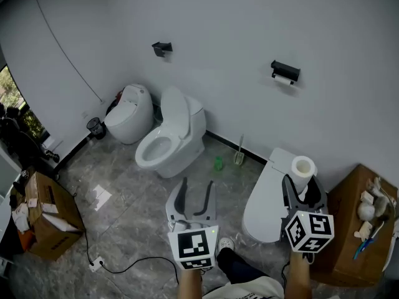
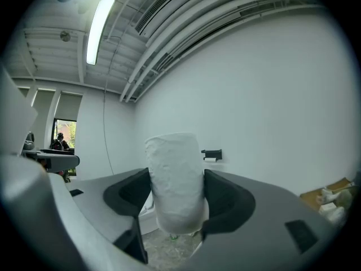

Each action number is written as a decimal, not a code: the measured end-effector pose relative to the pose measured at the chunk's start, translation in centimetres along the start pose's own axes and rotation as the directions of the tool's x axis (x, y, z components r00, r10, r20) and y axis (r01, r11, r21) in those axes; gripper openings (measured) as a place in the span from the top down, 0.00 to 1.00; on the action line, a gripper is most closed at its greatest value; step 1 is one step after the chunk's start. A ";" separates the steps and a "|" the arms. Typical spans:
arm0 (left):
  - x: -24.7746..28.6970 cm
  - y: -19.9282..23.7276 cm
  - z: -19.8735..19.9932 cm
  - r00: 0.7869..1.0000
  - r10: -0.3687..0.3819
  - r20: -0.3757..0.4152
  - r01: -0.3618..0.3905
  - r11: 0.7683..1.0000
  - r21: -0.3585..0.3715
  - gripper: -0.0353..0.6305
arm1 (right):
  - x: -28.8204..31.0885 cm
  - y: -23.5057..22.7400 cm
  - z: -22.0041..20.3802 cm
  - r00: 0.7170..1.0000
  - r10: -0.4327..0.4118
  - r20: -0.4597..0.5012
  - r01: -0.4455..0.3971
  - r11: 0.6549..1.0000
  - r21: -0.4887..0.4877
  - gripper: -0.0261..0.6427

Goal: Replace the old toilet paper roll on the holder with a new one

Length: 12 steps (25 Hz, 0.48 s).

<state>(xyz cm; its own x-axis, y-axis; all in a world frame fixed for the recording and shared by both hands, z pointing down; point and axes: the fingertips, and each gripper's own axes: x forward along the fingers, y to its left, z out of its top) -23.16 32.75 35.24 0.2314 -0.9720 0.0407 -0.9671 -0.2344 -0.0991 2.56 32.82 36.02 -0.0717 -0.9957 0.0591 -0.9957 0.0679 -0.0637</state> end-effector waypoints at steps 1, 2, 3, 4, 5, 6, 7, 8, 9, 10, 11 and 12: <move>1.4 0.5 0.1 1.000 -0.002 -0.001 0.002 1.000 0.000 0.60 | 1.5 0.2 0.2 1.000 0.000 0.000 0.000 1.000 -0.001 0.50; 2.8 1.1 0.2 1.000 -0.004 -0.002 0.004 1.000 0.000 0.60 | 3.1 0.3 0.5 1.000 0.001 0.000 -0.001 1.000 -0.002 0.50; 4.3 1.6 0.4 1.000 -0.007 -0.001 0.007 1.000 -0.001 0.60 | 4.6 0.4 0.8 1.000 0.000 0.002 0.000 1.000 -0.002 0.50; 5.8 2.0 0.6 1.000 -0.010 0.001 0.010 1.000 -0.001 0.60 | 6.2 0.4 1.2 1.000 -0.002 0.006 0.002 1.000 -0.002 0.50; 7.3 2.3 0.8 1.000 -0.014 0.003 0.014 1.000 -0.001 0.60 | 7.6 0.3 1.6 1.000 -0.006 0.010 0.006 1.000 0.000 0.50; 8.8 2.6 0.9 1.000 -0.018 0.006 0.018 1.000 0.001 0.60 | 9.0 0.2 2.0 1.000 -0.011 0.017 0.011 1.000 0.001 0.50; 10.3 2.9 1.1 1.000 -0.023 0.007 0.023 1.000 0.004 0.60 | 10.4 0.0 2.4 1.000 -0.016 0.023 0.016 1.000 0.003 0.50; 11.7 3.1 1.1 1.000 -0.027 0.007 0.027 1.000 0.007 0.60 | 11.6 -0.1 2.7 0.999 -0.021 0.029 0.021 1.000 0.004 0.50; 13.1 3.4 1.2 1.000 -0.031 0.008 0.030 0.999 0.009 0.60 | 12.8 -0.2 2.9 0.999 -0.026 0.033 0.025 1.000 0.005 0.50; 14.4 3.7 1.3 0.999 -0.034 0.010 0.034 0.999 0.008 0.60 | 14.0 -0.4 3.1 0.999 -0.030 0.035 0.030 1.000 0.005 0.50; 15.6 3.9 1.4 0.999 -0.039 0.013 0.039 0.999 0.007 0.60 | 15.0 -0.5 3.2 0.999 -0.035 0.037 0.035 0.999 0.005 0.50; 16.7 4.0 1.6 0.999 -0.045 0.018 0.045 0.999 0.006 0.60 | 16.0 -0.8 3.3 0.998 -0.042 0.038 0.041 0.999 0.006 0.50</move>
<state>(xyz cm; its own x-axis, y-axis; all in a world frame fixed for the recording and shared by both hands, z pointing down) -23.00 15.58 33.96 0.2764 -0.9607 0.0271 -0.9551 -0.2777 -0.1031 2.37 16.65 33.68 -0.0279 -0.9993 0.0239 -0.9974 0.0262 -0.0671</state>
